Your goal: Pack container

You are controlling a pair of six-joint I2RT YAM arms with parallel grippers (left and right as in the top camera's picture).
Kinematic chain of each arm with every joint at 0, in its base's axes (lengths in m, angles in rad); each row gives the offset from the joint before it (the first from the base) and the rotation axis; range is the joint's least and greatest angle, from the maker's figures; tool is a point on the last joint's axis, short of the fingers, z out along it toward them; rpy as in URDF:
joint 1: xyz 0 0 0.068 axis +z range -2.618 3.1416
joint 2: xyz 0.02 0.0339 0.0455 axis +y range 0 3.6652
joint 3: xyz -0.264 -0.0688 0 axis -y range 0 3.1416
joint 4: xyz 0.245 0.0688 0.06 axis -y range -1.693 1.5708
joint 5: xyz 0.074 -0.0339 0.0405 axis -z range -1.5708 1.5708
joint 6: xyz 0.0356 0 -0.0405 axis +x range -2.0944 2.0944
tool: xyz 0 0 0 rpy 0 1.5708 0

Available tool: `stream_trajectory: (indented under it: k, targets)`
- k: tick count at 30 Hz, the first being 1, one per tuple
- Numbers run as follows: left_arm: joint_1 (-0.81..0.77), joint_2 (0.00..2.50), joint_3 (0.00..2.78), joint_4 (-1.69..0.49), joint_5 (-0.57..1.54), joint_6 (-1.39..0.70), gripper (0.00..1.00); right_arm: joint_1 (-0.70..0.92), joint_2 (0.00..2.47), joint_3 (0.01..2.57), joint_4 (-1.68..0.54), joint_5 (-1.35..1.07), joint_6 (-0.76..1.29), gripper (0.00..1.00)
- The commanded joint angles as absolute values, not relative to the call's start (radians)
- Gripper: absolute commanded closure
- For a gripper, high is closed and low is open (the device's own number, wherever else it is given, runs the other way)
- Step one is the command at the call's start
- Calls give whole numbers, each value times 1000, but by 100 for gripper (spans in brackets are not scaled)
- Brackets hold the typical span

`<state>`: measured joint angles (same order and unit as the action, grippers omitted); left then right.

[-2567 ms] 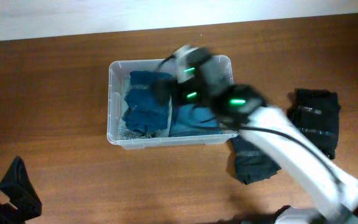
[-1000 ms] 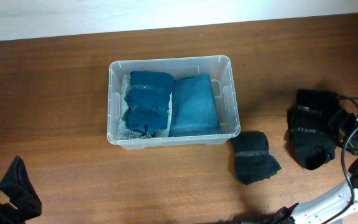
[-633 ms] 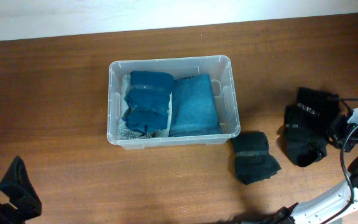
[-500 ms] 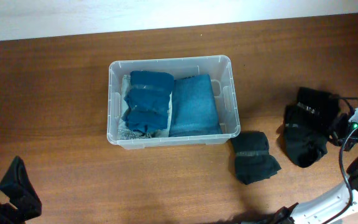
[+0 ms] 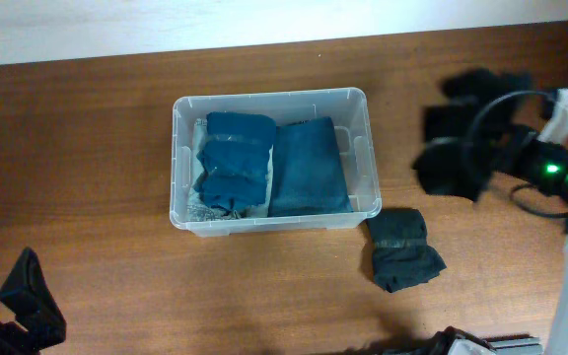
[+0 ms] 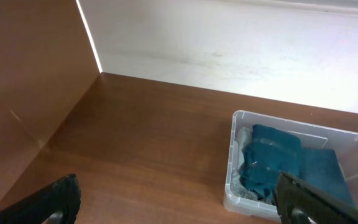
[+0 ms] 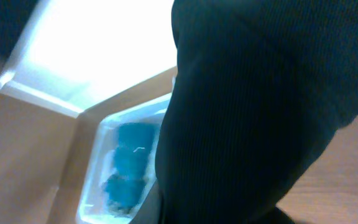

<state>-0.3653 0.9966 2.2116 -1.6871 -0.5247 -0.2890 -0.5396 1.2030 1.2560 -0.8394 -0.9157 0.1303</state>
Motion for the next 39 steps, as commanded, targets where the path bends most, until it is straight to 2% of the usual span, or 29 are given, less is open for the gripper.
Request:
stream_trajectory:
  k: [1, 8, 12, 18, 26, 28, 31, 32, 35, 39]
  targets:
    - [-363, 999, 2213, -1687, -531, -299, 0, -322, 1116, 1262, -740, -987, 227, 96]
    - [-363, 999, 2213, -1687, -531, -299, 0, 14, 1164, 1262, -524, -982, 254, 95]
    - [-363, 999, 2213, -1687, -531, -299, 0, 159, 1279, 1262, -426, -847, 353, 95]
    - [-363, 999, 2213, -1687, -531, -299, 0, 232, 1462, 1262, -386, -693, 487, 95]
    - [-363, 999, 2213, -1687, -531, -299, 0, 236, 1677, 1256, -451, -560, 496, 95]
    - [-363, 999, 2213, -1687, -531, -299, 0, 236, 1711, 1256, -495, -548, 465, 88]
    - [-363, 999, 2213, -1687, -531, -299, 0, 236, 1696, 1256, -562, -537, 376, 62]
    - [-363, 999, 2213, -1687, -531, -299, 0, 236, 1681, 1256, -574, -522, 370, 58]
    - [-363, 999, 2213, -1687, -531, -299, 0, 236, 1588, 1259, -629, -452, 365, 53]
    - [-363, 999, 2213, -1687, -531, -299, 0, 236, 1451, 1261, -633, -424, 348, 51]
